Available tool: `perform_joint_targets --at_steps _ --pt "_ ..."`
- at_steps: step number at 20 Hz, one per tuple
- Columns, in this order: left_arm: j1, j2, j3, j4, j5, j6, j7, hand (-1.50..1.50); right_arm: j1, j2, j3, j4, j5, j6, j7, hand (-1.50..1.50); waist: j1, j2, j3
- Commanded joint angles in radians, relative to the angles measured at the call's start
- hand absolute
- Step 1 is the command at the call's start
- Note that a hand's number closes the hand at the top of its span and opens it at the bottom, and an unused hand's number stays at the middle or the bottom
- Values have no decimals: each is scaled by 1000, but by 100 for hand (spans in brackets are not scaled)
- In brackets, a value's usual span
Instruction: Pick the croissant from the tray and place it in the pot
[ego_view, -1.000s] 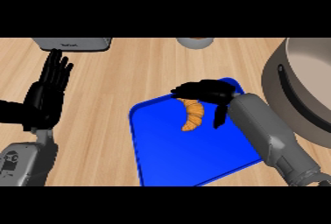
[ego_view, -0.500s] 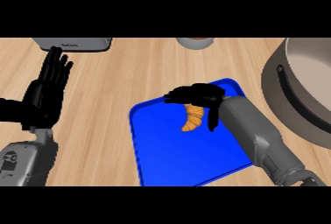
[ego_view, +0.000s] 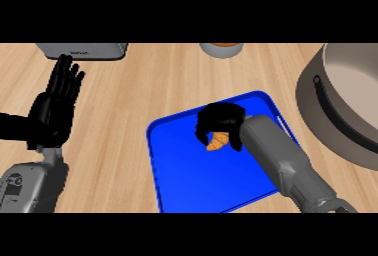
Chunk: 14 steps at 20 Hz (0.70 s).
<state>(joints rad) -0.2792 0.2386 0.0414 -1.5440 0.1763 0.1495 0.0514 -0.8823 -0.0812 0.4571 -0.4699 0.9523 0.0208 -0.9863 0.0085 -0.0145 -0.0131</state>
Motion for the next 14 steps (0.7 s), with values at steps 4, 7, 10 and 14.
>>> perform_joint_targets --at_steps 4,7,10,14 --pt "-14 -34 -4 62 -31 12 -46 0 80 45 -32 -12 8 -83 -13 150 -8 18 13" --pt "-58 16 42 73 6 -24 -5 0 60 28 -79 -90 -9 -117 37 150 -16 14 13" --pt "5 1 17 7 -7 -17 -11 0 13 10 -176 -67 -42 -104 228 150 -5 14 13" --pt "-11 3 23 9 -9 -4 3 0 -35 -2 -305 24 -53 -172 683 150 -18 14 8"
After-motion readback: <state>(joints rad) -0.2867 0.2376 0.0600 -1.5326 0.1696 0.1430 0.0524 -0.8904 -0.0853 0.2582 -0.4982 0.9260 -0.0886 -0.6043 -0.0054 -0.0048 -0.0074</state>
